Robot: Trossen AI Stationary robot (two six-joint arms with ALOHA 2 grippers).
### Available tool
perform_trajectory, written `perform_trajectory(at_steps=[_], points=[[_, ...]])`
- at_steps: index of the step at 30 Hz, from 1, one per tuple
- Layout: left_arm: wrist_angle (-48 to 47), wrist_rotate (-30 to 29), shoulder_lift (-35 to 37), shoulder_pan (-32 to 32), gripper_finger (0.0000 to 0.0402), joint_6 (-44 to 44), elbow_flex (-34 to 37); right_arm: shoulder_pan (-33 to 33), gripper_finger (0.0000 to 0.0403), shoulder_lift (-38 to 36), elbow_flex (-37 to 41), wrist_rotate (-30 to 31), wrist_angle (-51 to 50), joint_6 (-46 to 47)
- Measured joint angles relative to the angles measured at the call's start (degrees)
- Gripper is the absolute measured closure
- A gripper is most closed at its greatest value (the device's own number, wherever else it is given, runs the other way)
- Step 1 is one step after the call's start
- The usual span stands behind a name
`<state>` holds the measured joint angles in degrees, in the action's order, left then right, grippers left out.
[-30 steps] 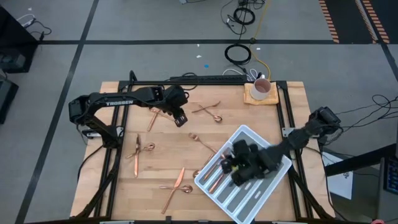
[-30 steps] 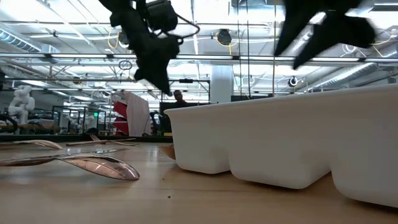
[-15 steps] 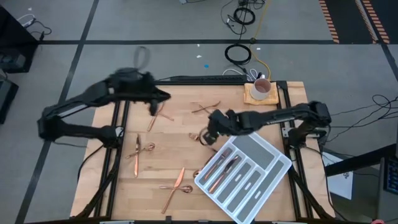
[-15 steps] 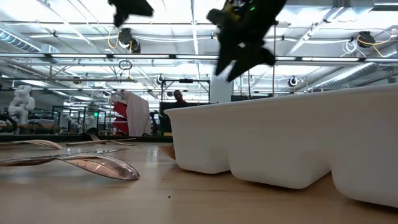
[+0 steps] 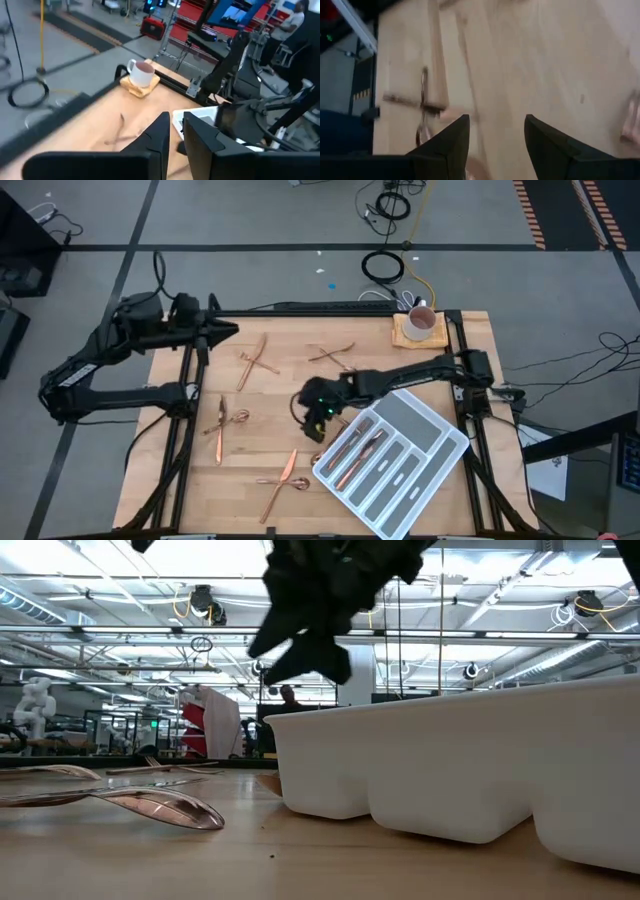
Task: Sort silverware
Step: Put the gold knife into the silverware tray
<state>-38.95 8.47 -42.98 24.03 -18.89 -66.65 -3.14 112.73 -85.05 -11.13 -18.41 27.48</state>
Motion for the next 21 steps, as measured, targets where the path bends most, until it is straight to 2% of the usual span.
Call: perform_trajectory(at_steps=[3,5,8,10,12,17,21], points=[[-1.6,2.6,-0.1,-0.4,0.0343,-7.5,0.0,0.1,0.0227,2.9,-2.7,-1.0,-0.1,-3.6],[-3.8,6.6,-0.2,-1.4,0.0343,-11.0,0.0,0.0,0.0227,4.3,-3.3,-1.2,-1.0,-6.0],[-10.3,13.2,-0.3,-4.4,0.0343,-12.5,0.0,-0.3,0.0227,5.3,-3.6,-1.5,-1.9,-11.3],[-14.7,14.8,-0.3,-7.5,0.0343,-13.4,0.0,-0.9,0.0227,5.3,-3.6,-1.9,-3.1,-17.1],[-17.4,14.7,-0.3,-10.6,0.0343,-13.8,0.0,-2.1,0.0227,5.3,-3.6,-1.2,-3.0,-21.9],[-18.0,8.4,0.4,-14.8,0.0343,-13.8,0.0,-5.0,0.0227,5.3,-3.6,-0.8,-2.7,-29.7],[-18.0,5.3,0.8,-15.8,0.0343,-13.3,0.0,-6.8,0.0227,5.5,-3.7,4.4,-2.6,-33.0]])
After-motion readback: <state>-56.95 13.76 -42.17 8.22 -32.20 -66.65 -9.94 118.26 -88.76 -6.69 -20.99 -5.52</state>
